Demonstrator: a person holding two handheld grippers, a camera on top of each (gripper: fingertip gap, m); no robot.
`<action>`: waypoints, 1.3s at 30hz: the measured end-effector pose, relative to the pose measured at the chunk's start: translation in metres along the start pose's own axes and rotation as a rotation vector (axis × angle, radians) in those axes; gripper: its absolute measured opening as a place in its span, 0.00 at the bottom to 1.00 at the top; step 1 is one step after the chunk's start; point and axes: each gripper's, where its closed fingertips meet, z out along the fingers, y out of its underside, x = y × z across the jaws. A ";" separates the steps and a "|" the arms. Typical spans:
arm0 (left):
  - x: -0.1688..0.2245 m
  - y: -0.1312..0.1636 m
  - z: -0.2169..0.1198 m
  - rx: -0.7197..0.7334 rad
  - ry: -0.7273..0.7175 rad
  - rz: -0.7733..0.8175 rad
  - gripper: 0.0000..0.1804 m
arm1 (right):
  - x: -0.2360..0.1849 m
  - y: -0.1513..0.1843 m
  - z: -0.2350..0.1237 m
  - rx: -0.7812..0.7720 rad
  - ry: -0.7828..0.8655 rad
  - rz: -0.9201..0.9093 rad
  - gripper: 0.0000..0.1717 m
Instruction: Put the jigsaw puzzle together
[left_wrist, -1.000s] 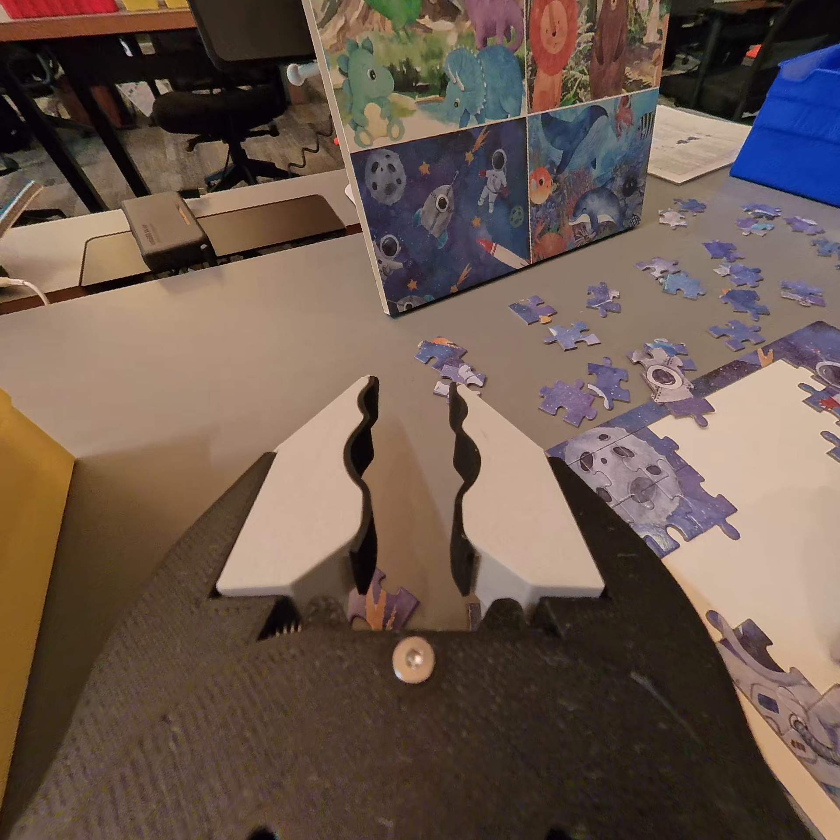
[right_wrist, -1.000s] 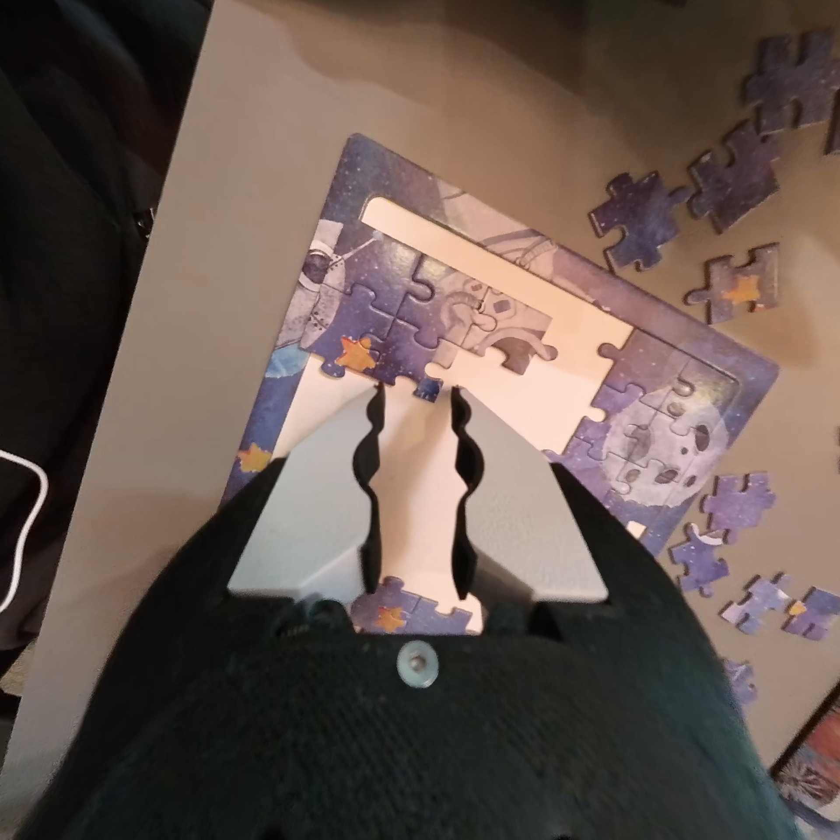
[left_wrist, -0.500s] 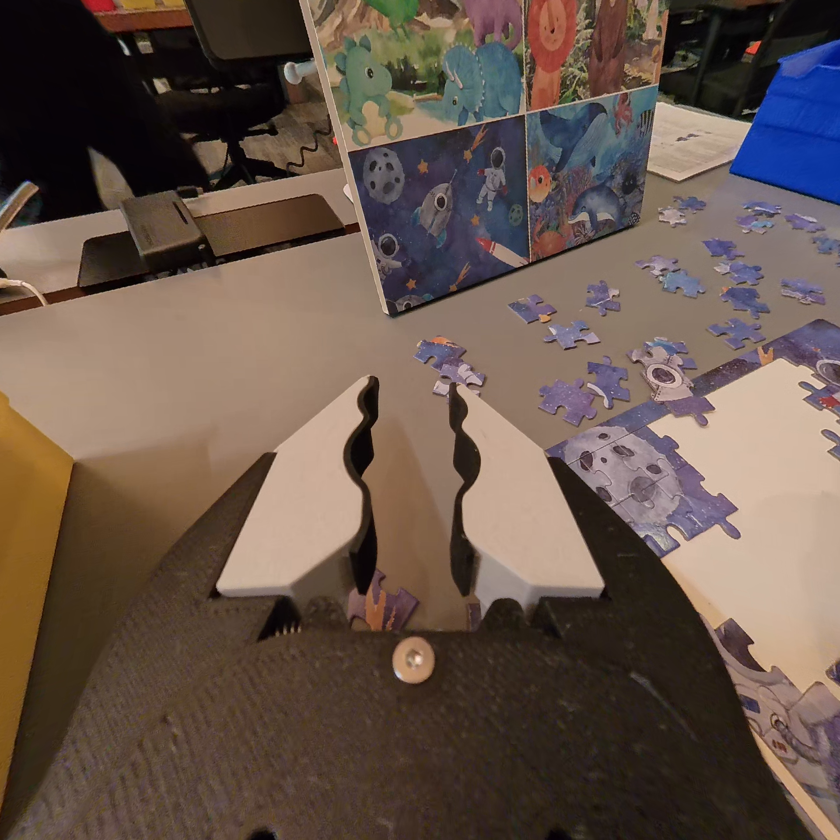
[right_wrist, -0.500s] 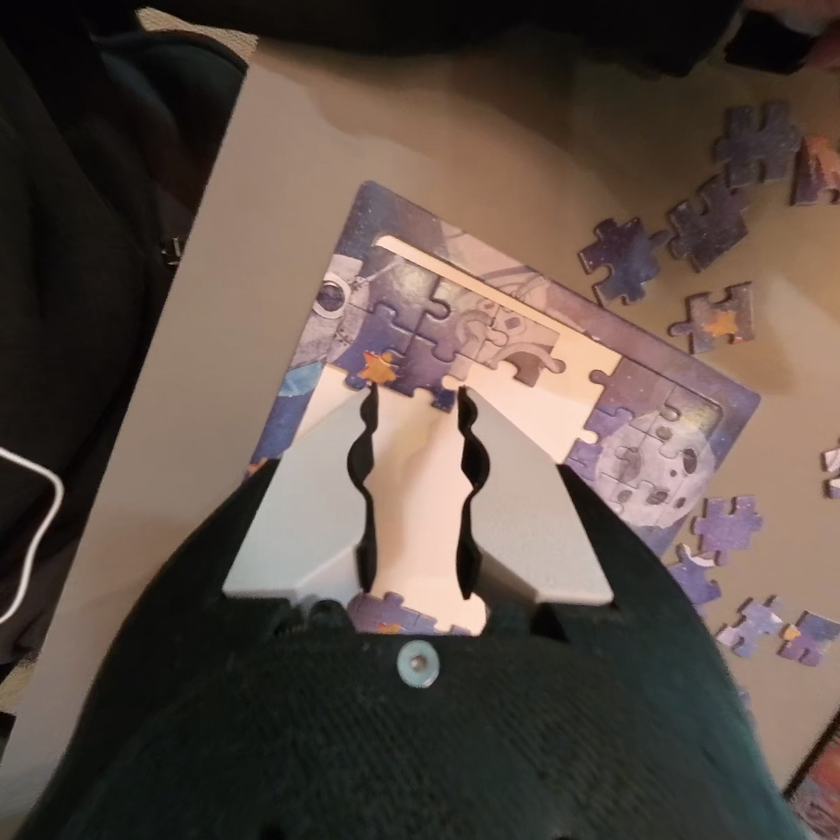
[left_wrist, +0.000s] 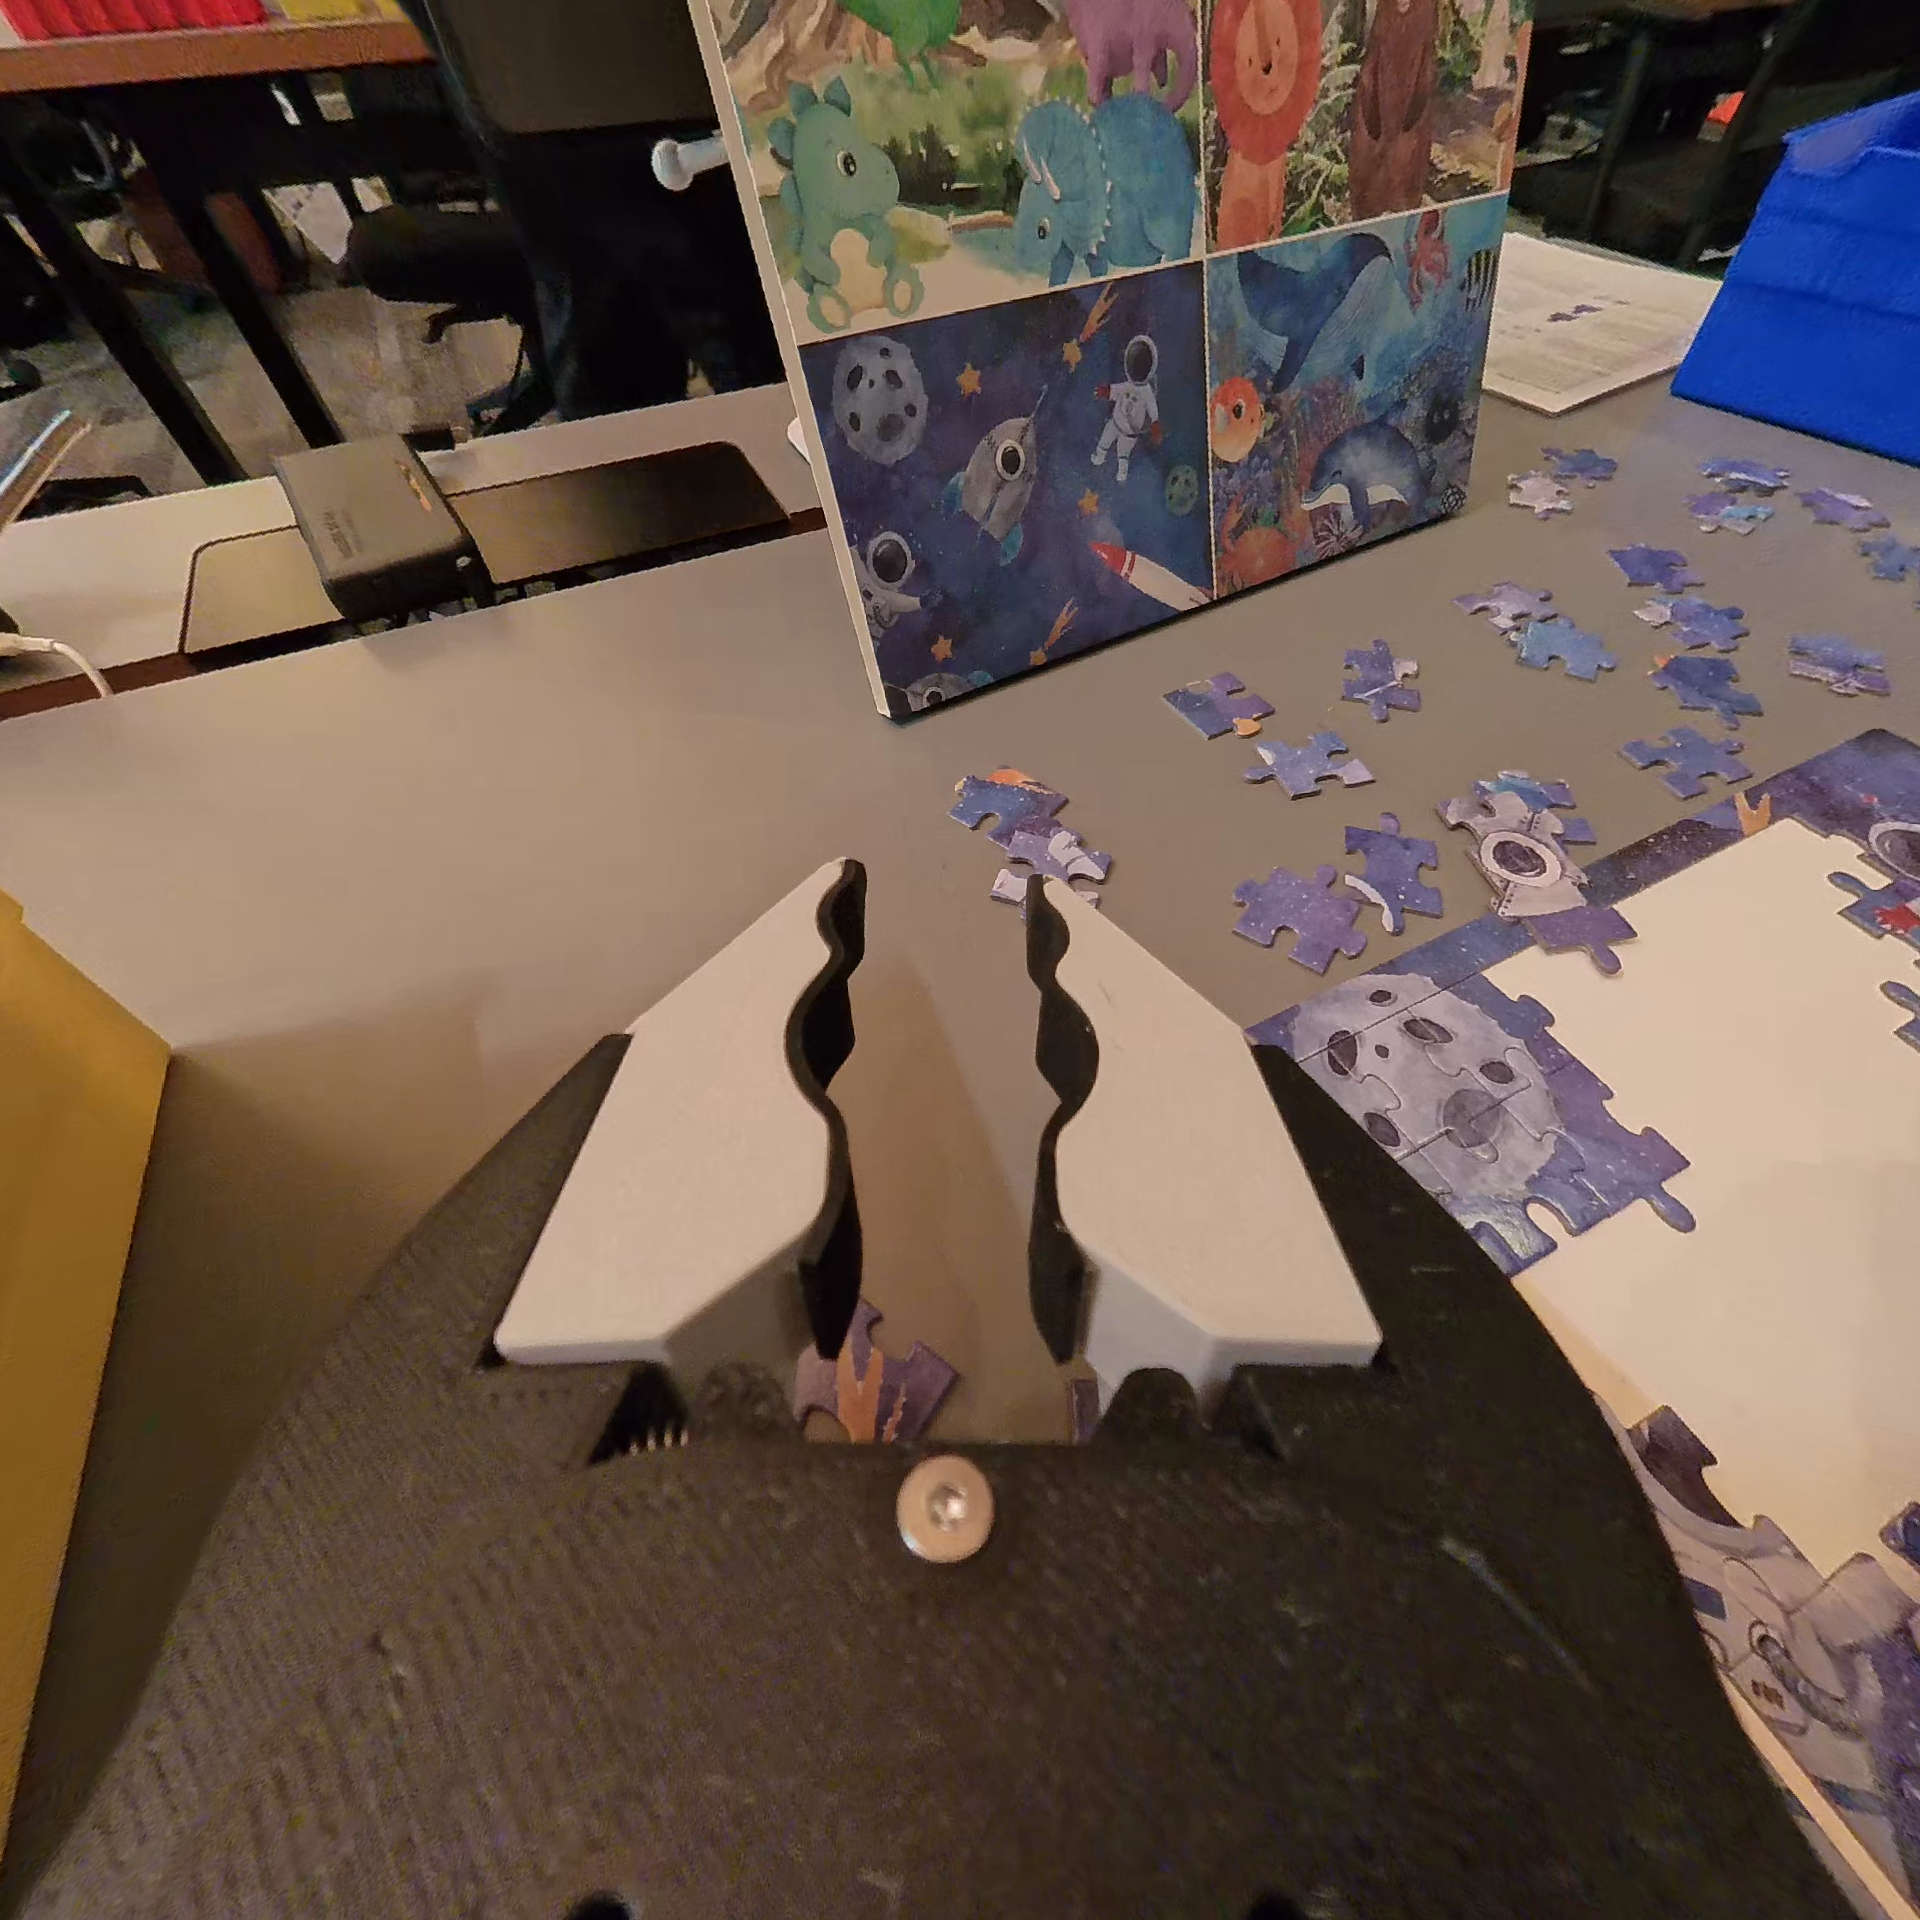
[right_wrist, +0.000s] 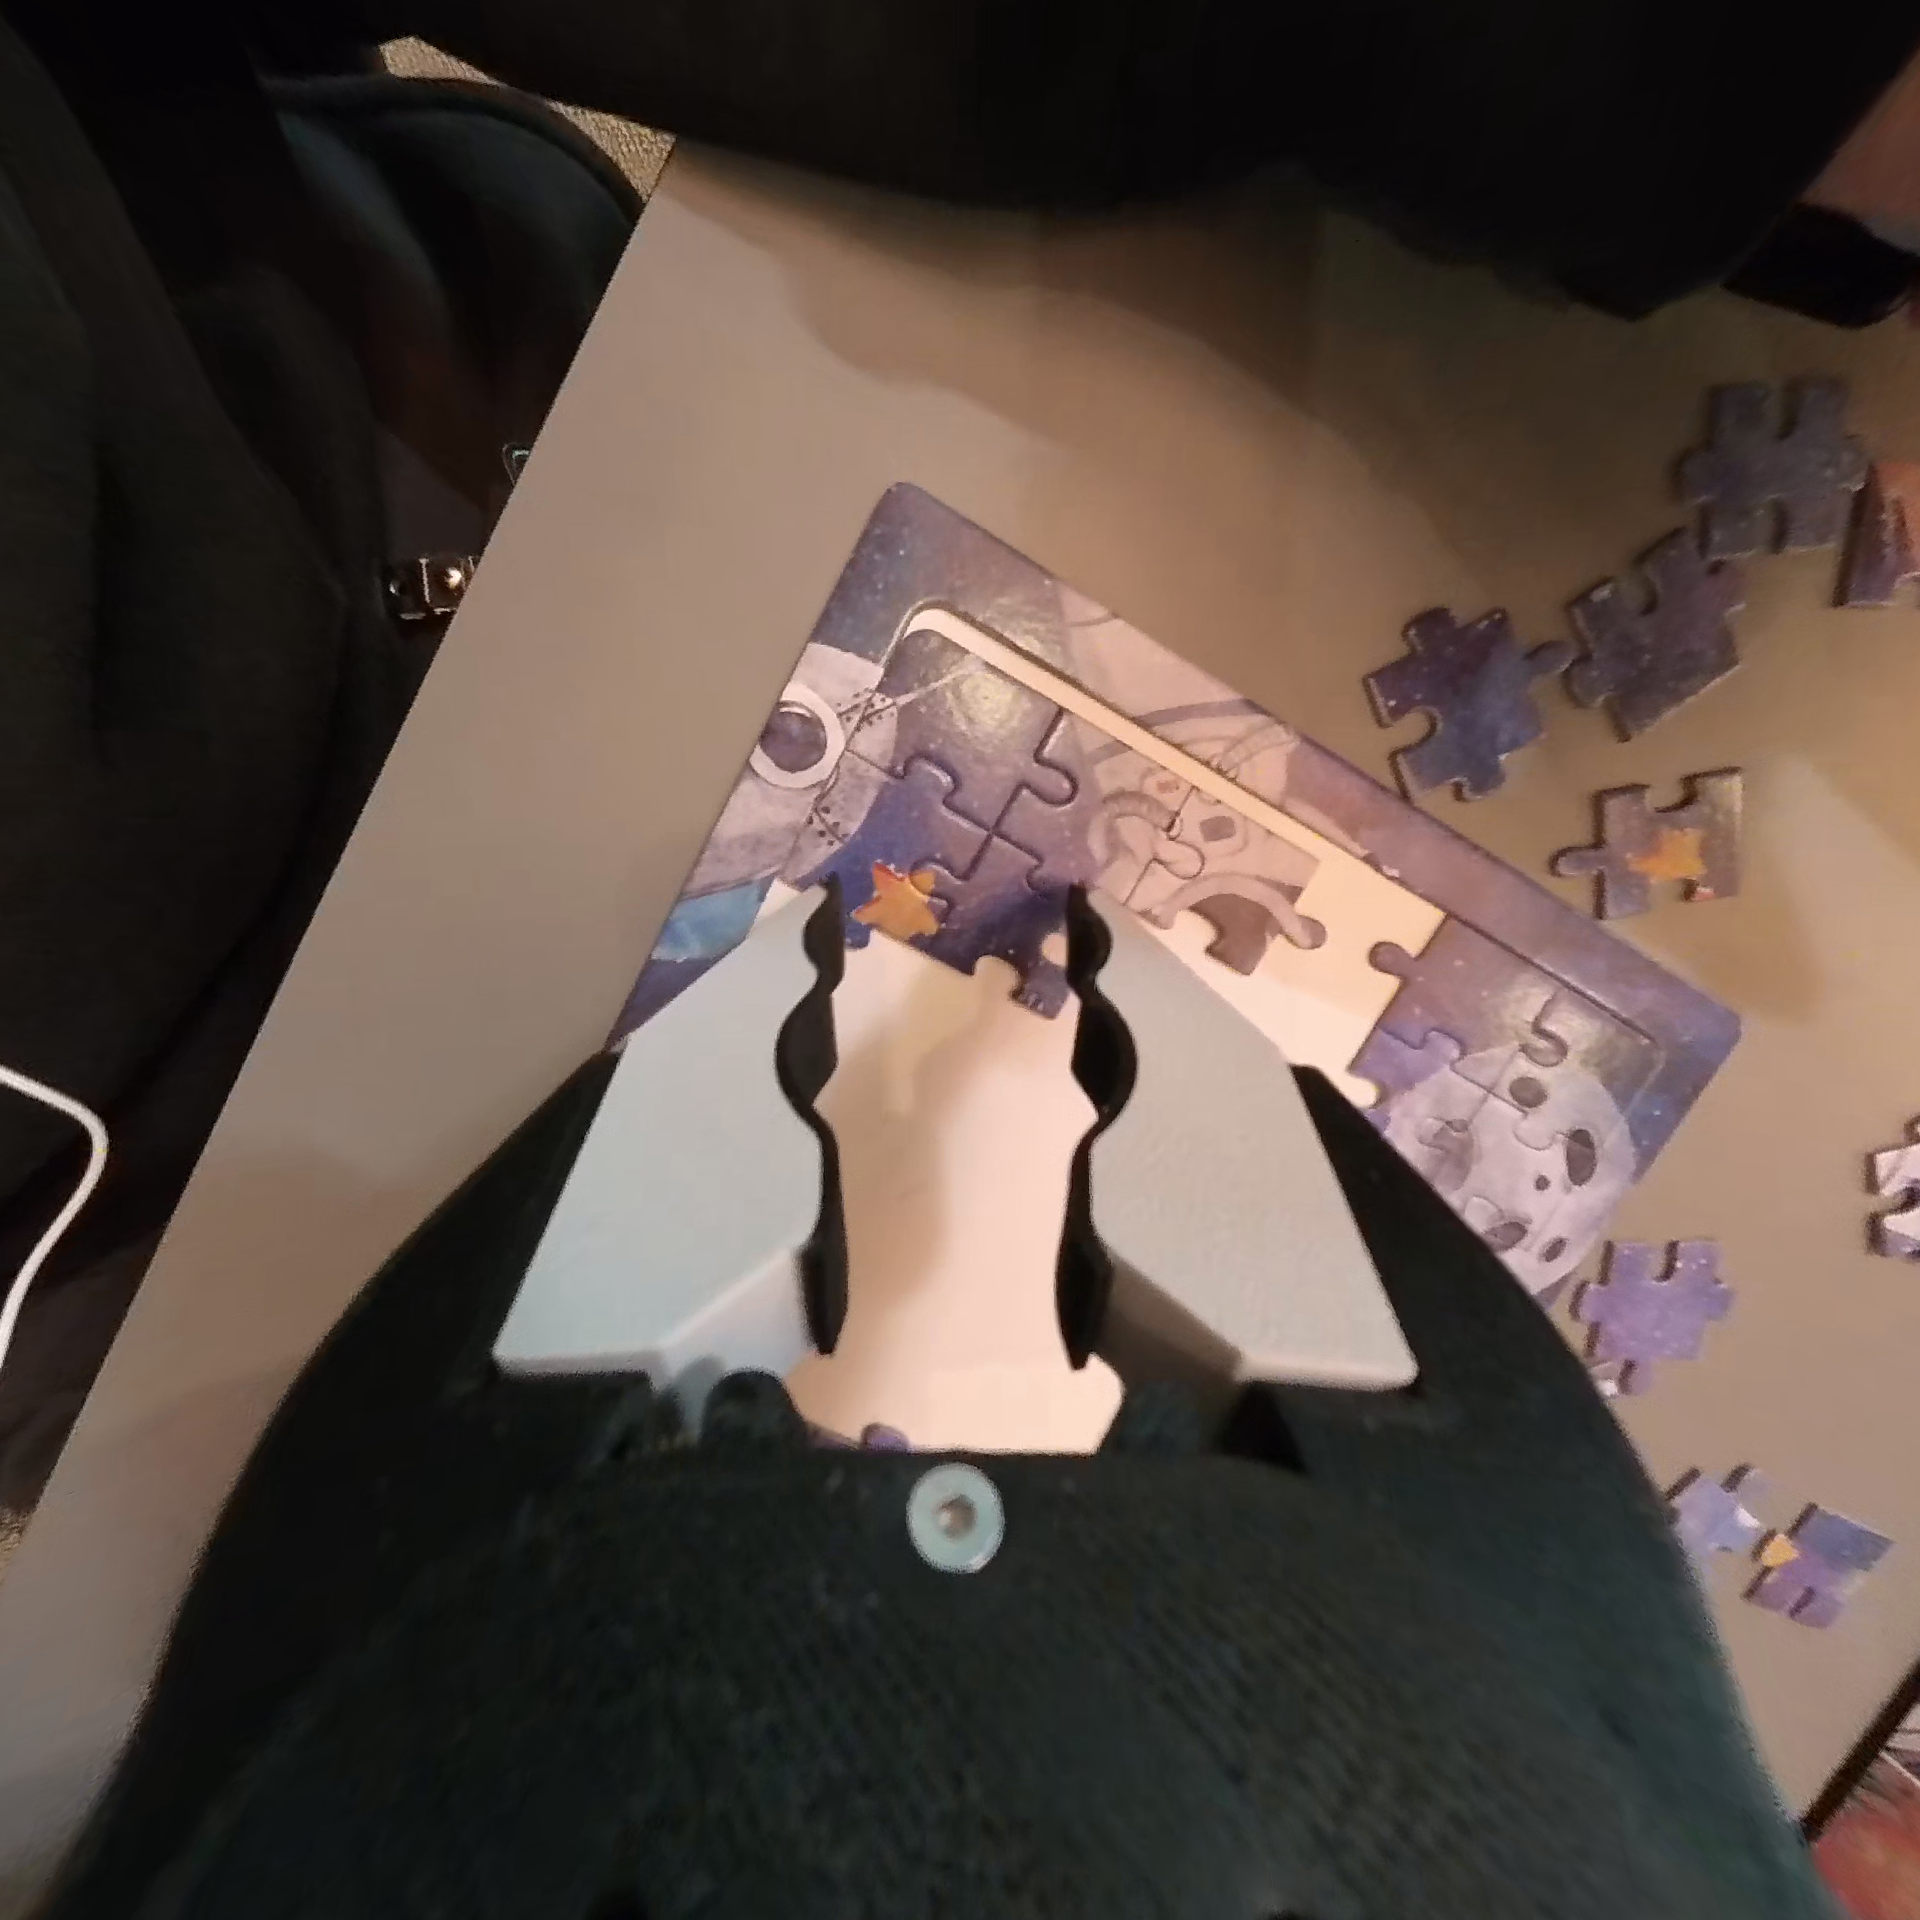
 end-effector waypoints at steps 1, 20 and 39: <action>0.000 0.000 0.000 0.000 0.000 0.000 0.16 | 0.001 -0.001 0.000 0.001 0.003 -0.003 0.24; 0.000 0.001 0.000 -0.003 -0.001 0.000 0.16 | 0.007 0.008 -0.002 0.024 0.007 0.032 0.24; 0.000 0.000 0.000 -0.003 0.002 0.001 0.16 | 0.009 0.000 0.001 0.067 -0.038 0.042 0.24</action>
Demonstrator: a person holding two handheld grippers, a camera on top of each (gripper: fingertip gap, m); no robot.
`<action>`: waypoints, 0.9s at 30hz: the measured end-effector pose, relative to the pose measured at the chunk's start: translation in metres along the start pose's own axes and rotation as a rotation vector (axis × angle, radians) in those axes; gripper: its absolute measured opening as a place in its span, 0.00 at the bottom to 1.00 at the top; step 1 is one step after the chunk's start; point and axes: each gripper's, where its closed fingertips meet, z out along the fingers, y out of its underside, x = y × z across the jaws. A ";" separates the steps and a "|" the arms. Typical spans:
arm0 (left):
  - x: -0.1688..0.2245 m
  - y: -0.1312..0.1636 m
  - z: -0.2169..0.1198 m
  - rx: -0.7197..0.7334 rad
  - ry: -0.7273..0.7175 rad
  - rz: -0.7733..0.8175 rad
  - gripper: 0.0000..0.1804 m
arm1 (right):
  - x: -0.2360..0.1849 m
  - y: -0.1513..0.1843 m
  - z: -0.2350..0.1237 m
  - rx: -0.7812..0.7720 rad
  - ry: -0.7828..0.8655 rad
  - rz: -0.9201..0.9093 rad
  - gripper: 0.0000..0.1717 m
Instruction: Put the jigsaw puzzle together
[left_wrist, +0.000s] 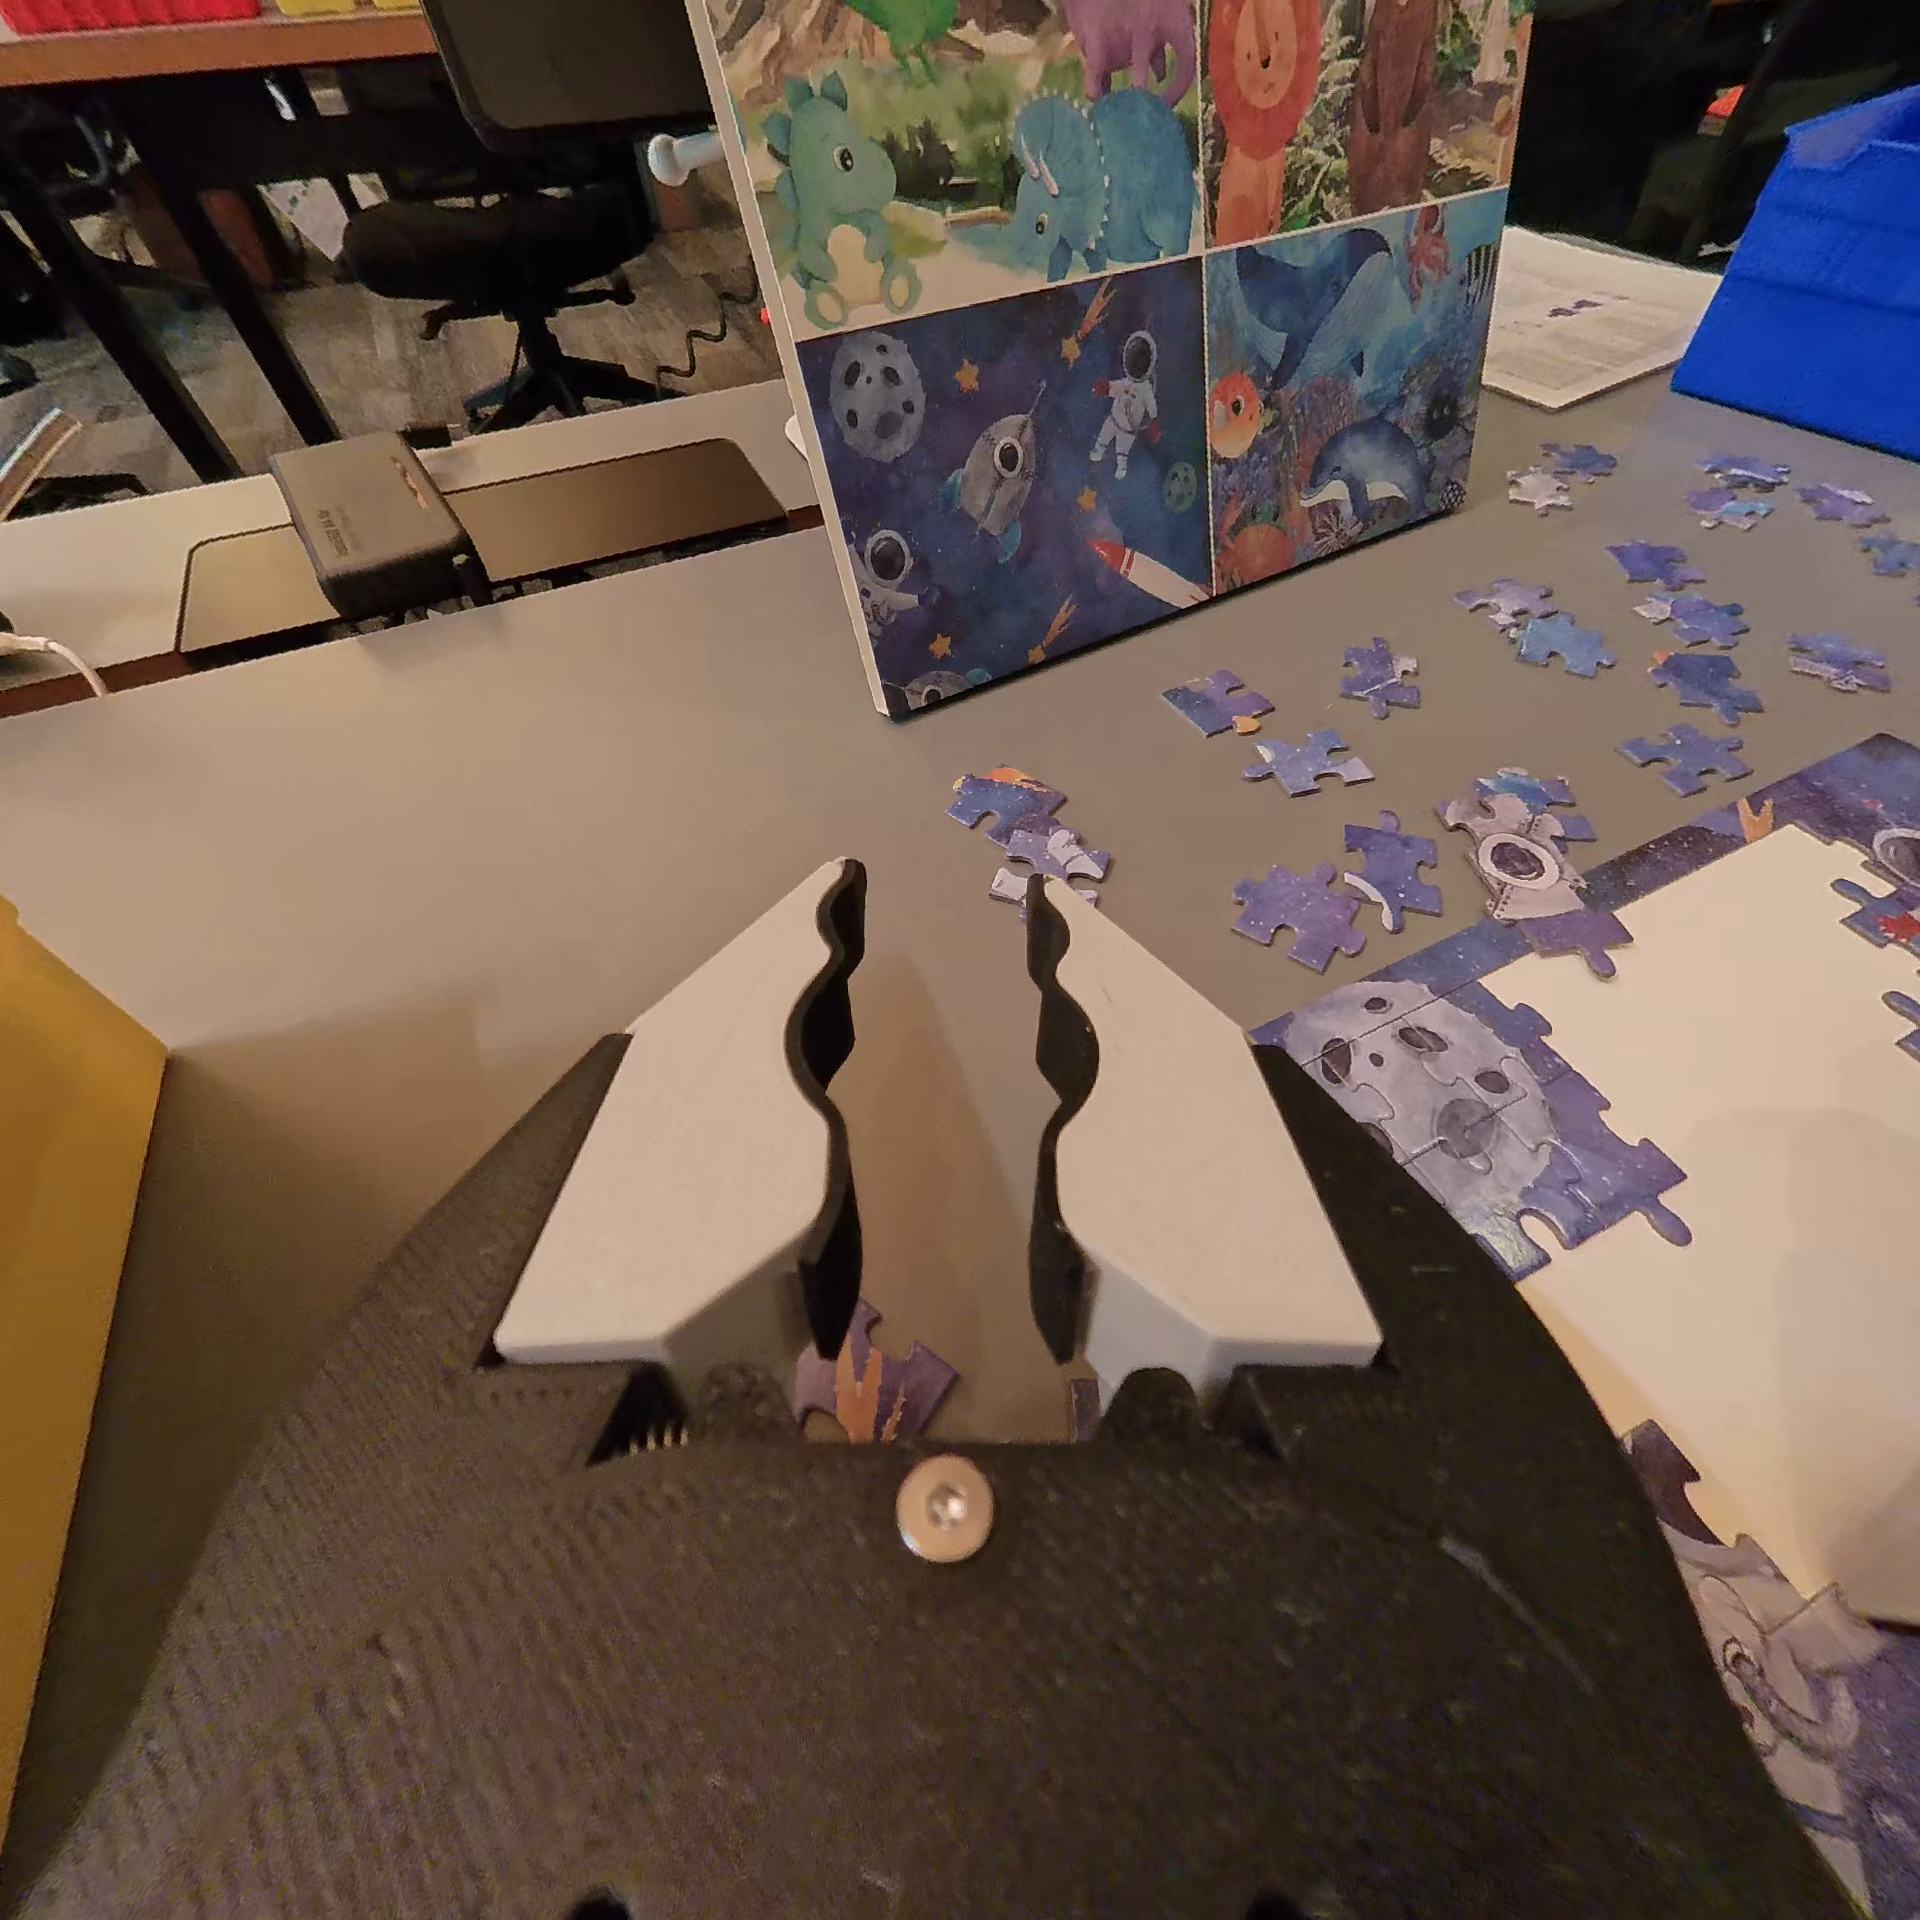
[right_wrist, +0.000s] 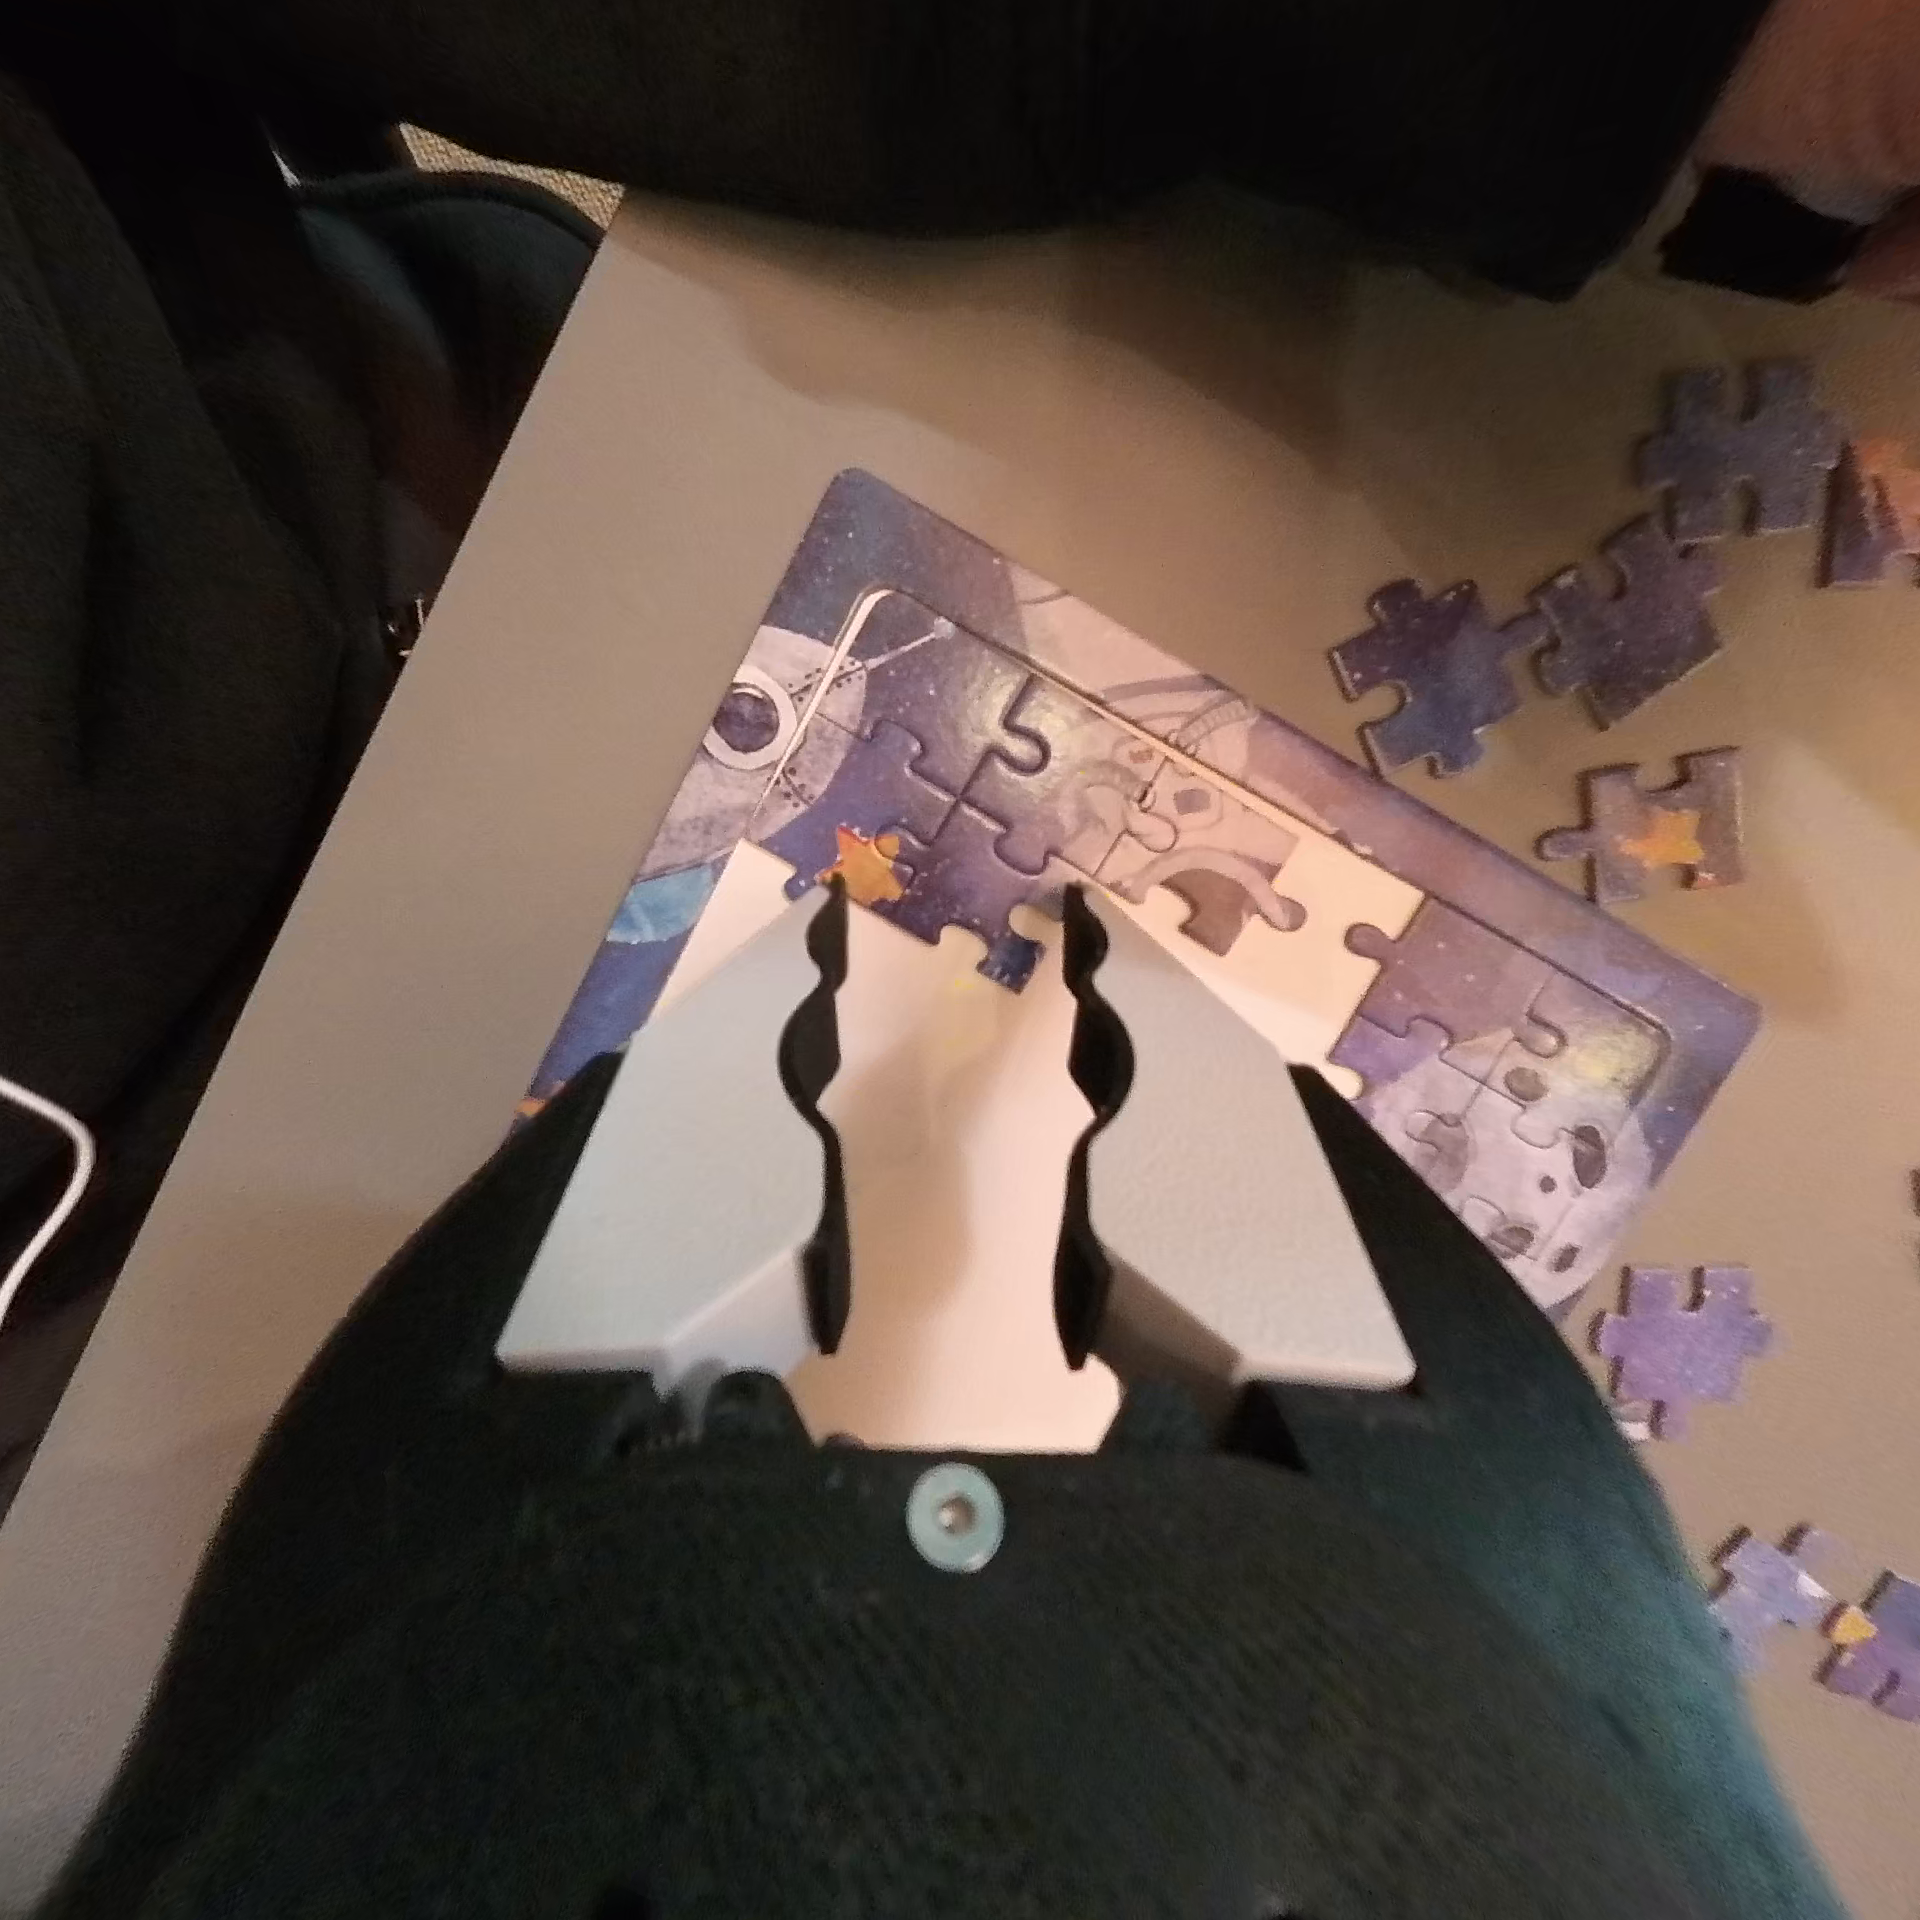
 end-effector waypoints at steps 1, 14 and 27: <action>0.000 0.000 0.000 0.000 0.000 0.000 0.16 | 0.000 -0.001 -0.001 0.010 -0.002 0.008 0.24; 0.000 0.000 0.000 0.001 0.001 -0.002 0.16 | 0.000 -0.001 0.003 0.022 -0.073 0.075 0.28; 0.001 0.000 0.000 -0.002 0.002 0.001 0.17 | 0.001 -0.006 0.002 0.049 -0.085 0.067 0.28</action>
